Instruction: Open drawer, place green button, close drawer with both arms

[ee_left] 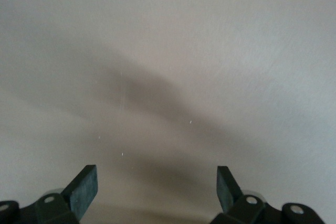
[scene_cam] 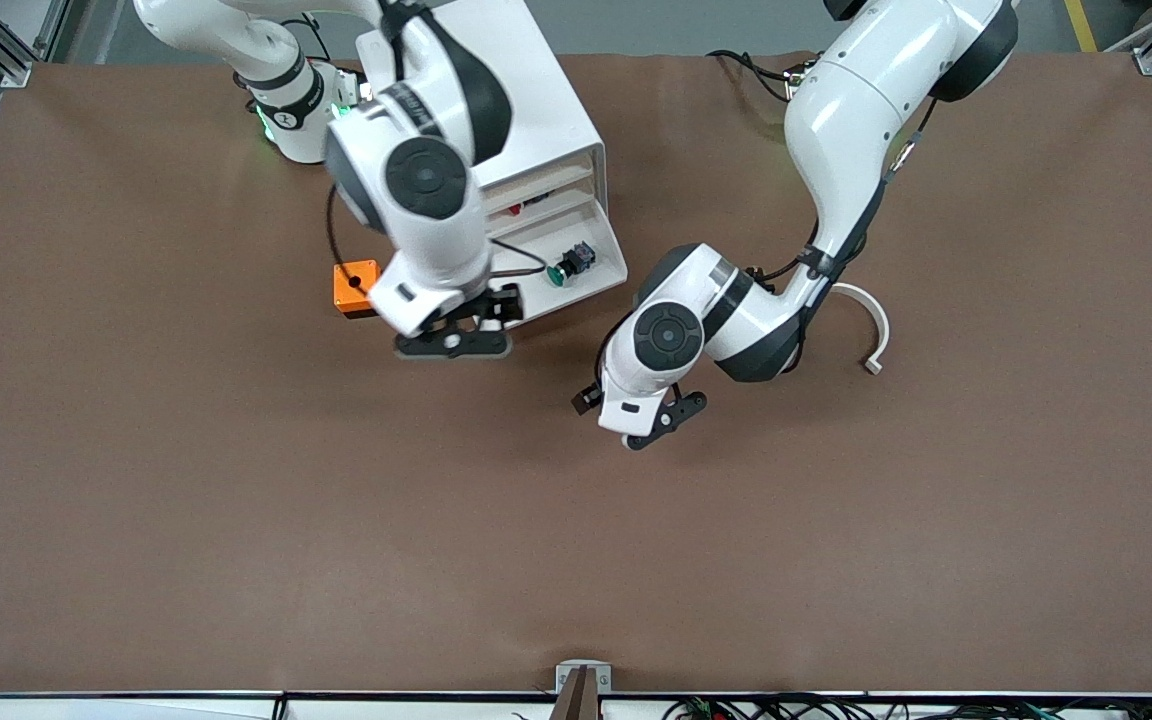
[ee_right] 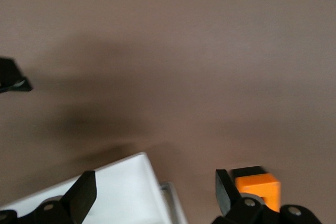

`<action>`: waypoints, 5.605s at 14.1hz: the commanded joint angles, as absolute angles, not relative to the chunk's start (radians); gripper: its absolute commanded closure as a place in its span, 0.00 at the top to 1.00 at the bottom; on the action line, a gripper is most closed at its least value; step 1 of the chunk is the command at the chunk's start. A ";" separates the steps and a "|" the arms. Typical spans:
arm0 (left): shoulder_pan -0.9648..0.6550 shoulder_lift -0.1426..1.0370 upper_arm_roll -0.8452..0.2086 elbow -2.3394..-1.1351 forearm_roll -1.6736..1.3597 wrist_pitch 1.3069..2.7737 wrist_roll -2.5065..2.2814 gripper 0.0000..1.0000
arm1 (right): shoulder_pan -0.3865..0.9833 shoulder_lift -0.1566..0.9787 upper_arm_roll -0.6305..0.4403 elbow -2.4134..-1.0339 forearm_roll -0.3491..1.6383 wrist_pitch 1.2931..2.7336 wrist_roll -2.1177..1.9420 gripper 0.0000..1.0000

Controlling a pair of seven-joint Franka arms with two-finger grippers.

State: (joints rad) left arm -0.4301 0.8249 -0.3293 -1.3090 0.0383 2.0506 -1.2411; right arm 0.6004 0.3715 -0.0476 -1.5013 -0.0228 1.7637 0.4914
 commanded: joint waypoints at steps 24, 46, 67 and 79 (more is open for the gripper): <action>-0.575 0.799 -0.417 -1.457 -0.112 2.057 -1.305 1.00 | -0.032 0.281 -0.025 -1.319 -0.083 1.335 -0.055 1.00; -0.413 0.687 -0.388 -1.468 -0.209 2.008 -1.289 1.00 | -0.095 0.140 -0.025 -1.272 0.057 1.333 -0.058 1.00; -0.040 0.048 -0.010 -1.532 -0.066 1.351 -0.109 1.00 | -0.089 -0.089 -0.017 -1.577 0.026 1.477 -0.048 1.00; -0.035 -0.163 0.017 -1.747 -0.008 1.671 -0.045 1.00 | -0.040 -0.107 -0.046 -1.585 0.026 1.470 -0.044 1.00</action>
